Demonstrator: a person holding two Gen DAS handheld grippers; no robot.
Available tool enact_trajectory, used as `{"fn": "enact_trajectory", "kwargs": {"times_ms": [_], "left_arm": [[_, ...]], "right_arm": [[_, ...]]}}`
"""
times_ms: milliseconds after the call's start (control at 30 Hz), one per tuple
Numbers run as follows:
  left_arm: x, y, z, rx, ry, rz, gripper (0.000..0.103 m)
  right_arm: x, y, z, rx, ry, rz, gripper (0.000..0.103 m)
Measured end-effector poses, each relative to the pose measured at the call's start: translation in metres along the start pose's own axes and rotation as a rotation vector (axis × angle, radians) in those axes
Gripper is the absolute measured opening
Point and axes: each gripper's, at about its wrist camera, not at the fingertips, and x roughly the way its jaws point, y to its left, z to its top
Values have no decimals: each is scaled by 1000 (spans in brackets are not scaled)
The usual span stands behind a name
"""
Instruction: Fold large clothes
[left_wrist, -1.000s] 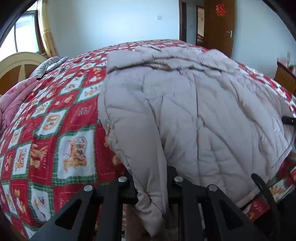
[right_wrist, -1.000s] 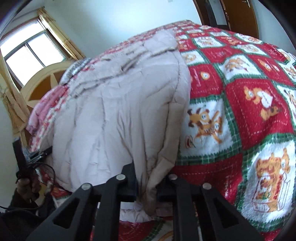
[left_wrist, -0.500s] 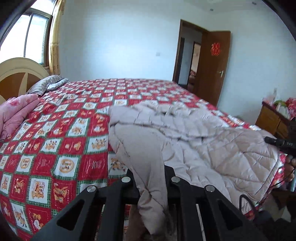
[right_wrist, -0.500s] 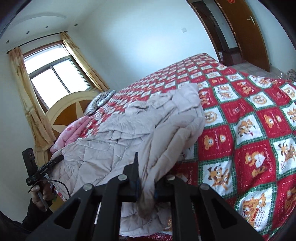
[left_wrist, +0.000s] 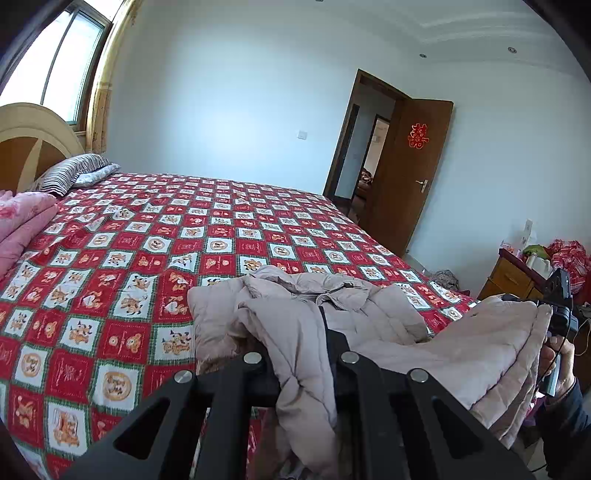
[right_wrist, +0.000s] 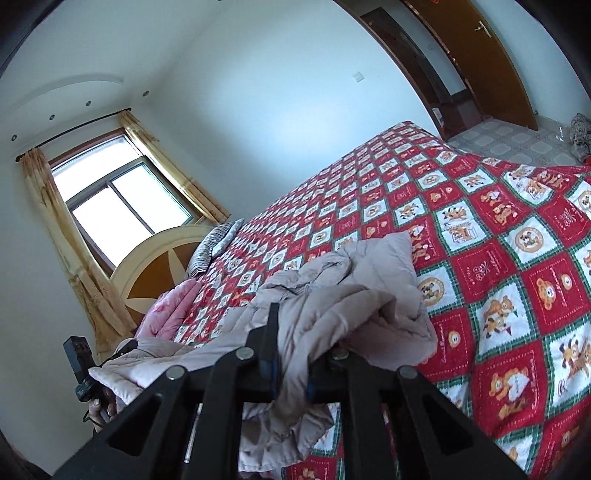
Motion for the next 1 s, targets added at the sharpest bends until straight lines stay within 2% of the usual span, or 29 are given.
{"fn": "enact_trajectory", "kwargs": {"times_ms": [133,267,333,467,533,600,767,867,1000], "left_arm": [[61,25,26,-28,52,-1,11],[129,58,35,-56,121,44,11],[164,74,32,-79,167,55,11],[229,89,24,-40,228,124,13],[257,99,20,-61,266,134,15],[282,113,17,-124,299,128,16],[301,140,21,-257,332,59,19],[287,155,32,-320,310,-8,23],[262,158,47,-323,286,-38,24]], "right_arm": [[48,-16,38,41,32,-47,12],[102,-47,65,87,52,-118,12],[129,-62,68,95,72,-156,12],[181,-89,71,87,104,-247,12],[200,-105,71,103,114,-274,12],[218,-119,71,121,127,-292,11],[242,-137,78,130,138,-297,11],[245,-148,81,165,142,-236,13],[244,-147,80,158,117,-187,16]]}}
